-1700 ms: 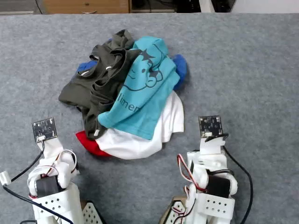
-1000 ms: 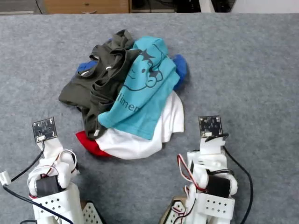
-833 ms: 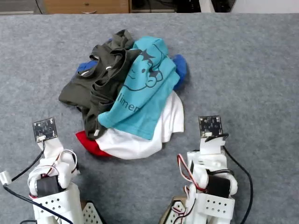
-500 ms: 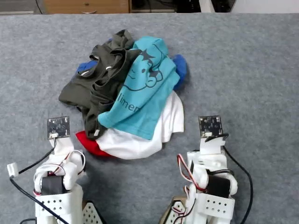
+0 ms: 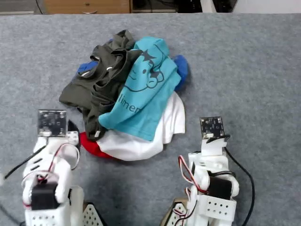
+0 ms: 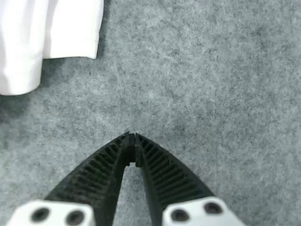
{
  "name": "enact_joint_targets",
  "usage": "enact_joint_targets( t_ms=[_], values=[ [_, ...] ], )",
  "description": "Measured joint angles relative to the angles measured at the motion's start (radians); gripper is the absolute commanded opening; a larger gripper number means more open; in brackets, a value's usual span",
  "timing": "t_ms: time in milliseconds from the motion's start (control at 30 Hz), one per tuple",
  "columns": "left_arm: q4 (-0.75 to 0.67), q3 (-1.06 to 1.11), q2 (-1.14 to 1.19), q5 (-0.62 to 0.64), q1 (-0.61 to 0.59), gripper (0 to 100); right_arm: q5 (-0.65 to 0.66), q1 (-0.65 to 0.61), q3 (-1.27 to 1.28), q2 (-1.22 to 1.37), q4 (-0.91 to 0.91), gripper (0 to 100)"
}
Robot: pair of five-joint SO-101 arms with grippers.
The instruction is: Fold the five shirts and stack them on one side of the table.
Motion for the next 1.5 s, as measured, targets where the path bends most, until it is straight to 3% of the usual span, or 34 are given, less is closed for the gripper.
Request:
enact_joint_targets(
  t_ms=[167, 433, 700, 767, 867, 1167, 1367, 1500],
  values=[
    [0.000, -0.275, 0.315, 0.106, 0.064, 14, 0.000, 0.000, 0.000, 0.000, 0.000, 0.5],
    [0.104, -0.842, 1.115, 0.163, 0.224, 14, 0.000, 0.000, 0.000, 0.000, 0.000, 0.5],
    [0.112, -1.255, 1.654, 0.259, 0.239, 14, 0.000, 0.000, 0.000, 0.000, 0.000, 0.5],
    [0.112, -1.287, 1.717, 0.264, 0.259, 12, 0.000, 0.000, 0.000, 0.000, 0.000, 0.5],
    [0.112, -1.300, 1.771, 0.262, 0.302, 2, 0.000, 0.000, 0.000, 0.000, 0.000, 0.5],
    [0.158, -1.419, 1.783, 0.296, 0.327, 2, 0.000, 0.000, 0.000, 0.000, 0.000, 0.5],
    [0.370, -1.884, 1.784, 0.351, 0.169, 2, 0.000, 0.000, 0.000, 0.000, 0.000, 0.5],
    [0.417, -2.279, 1.783, 0.390, 0.103, 2, 0.000, 0.000, 0.000, 0.000, 0.000, 0.5]
  ],
)
